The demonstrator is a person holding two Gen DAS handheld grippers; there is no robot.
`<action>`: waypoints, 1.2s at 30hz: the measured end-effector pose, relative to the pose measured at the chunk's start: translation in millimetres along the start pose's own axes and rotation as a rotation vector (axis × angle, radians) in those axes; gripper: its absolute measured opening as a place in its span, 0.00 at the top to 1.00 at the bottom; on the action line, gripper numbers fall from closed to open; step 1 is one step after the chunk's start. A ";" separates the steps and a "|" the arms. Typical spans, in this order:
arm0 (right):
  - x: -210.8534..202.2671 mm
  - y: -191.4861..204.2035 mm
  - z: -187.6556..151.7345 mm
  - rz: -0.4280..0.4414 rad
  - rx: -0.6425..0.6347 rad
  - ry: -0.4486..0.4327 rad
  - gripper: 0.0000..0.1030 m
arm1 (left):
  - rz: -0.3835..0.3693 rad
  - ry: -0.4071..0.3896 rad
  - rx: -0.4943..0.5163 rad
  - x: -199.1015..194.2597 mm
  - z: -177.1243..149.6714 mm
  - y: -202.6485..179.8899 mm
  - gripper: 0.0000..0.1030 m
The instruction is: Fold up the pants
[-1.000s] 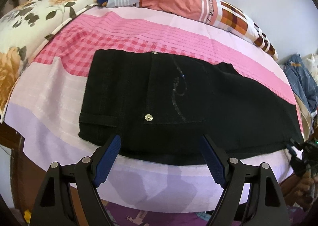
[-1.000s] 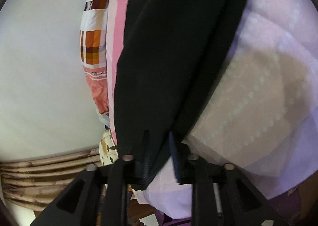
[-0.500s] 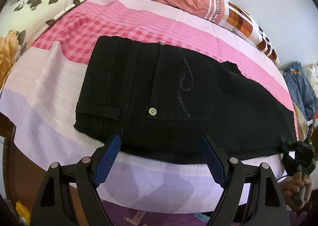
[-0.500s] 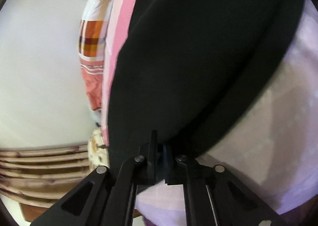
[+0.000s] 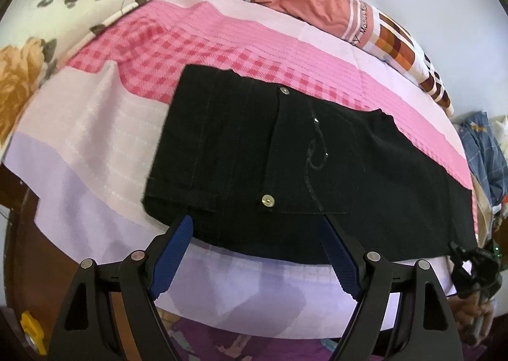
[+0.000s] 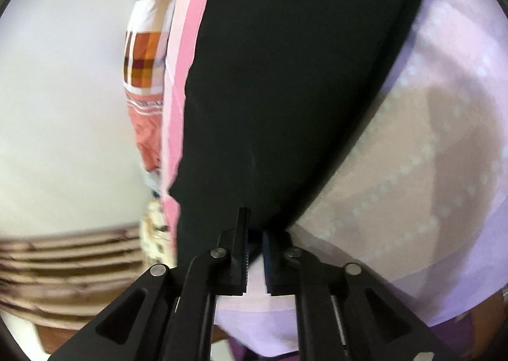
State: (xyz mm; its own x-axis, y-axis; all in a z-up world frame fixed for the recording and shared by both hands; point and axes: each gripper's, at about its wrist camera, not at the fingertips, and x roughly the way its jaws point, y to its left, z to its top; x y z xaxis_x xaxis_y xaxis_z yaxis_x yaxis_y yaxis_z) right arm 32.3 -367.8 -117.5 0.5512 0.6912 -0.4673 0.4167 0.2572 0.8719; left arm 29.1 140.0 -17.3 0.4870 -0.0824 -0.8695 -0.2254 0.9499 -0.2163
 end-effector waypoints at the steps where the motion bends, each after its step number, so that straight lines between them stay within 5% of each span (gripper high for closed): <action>1: 2.9 3.6 1.0 0.010 0.000 0.006 0.81 | 0.014 -0.007 0.008 -1.7 1.1 0.6 0.21; 5: 3.0 16.8 0.3 0.032 -0.048 0.003 0.60 | 0.059 -0.033 -0.030 -16.2 6.3 25.8 0.21; 10: 2.6 10.3 6.3 0.058 -0.010 -0.006 0.60 | 0.063 0.006 -0.105 -19.0 -2.1 68.3 0.20; 14: 2.5 9.2 6.1 0.064 -0.006 -0.006 0.60 | -0.051 0.080 -0.127 -3.8 -9.3 73.3 0.23; 20: 3.3 5.3 6.0 0.094 0.034 -0.003 0.60 | -0.179 0.157 -0.239 24.0 -3.9 80.7 0.42; 22: 3.5 6.6 6.3 0.089 0.027 -0.002 0.60 | -0.201 0.157 -0.255 27.2 0.1 81.1 0.56; 24: 4.3 6.8 6.2 0.085 0.023 0.000 0.60 | -0.183 0.124 -0.217 20.8 5.8 71.9 0.70; 28: 3.5 6.8 6.5 0.088 0.028 0.000 0.62 | -0.095 0.048 -0.110 6.9 14.5 49.9 0.77; 29: 3.1 7.0 6.6 0.089 0.028 0.001 0.62 | -0.073 0.029 -0.126 3.8 17.4 52.1 0.85; 31: 2.8 6.1 7.1 0.090 0.025 0.002 0.63 | -0.081 0.011 -0.155 1.8 21.5 61.1 0.85; 36: 0.9 4.6 7.0 0.106 0.049 0.009 0.64 | -0.063 0.110 -0.145 23.5 9.8 65.2 0.85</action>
State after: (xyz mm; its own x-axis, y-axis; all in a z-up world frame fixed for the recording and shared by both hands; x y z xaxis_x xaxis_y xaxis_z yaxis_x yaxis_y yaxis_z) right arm 39.7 -370.8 -114.9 0.5878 0.7186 -0.3716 0.3913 0.1495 0.9080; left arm 34.1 202.9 -47.6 0.4107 -0.1802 -0.8938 -0.3202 0.8894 -0.3264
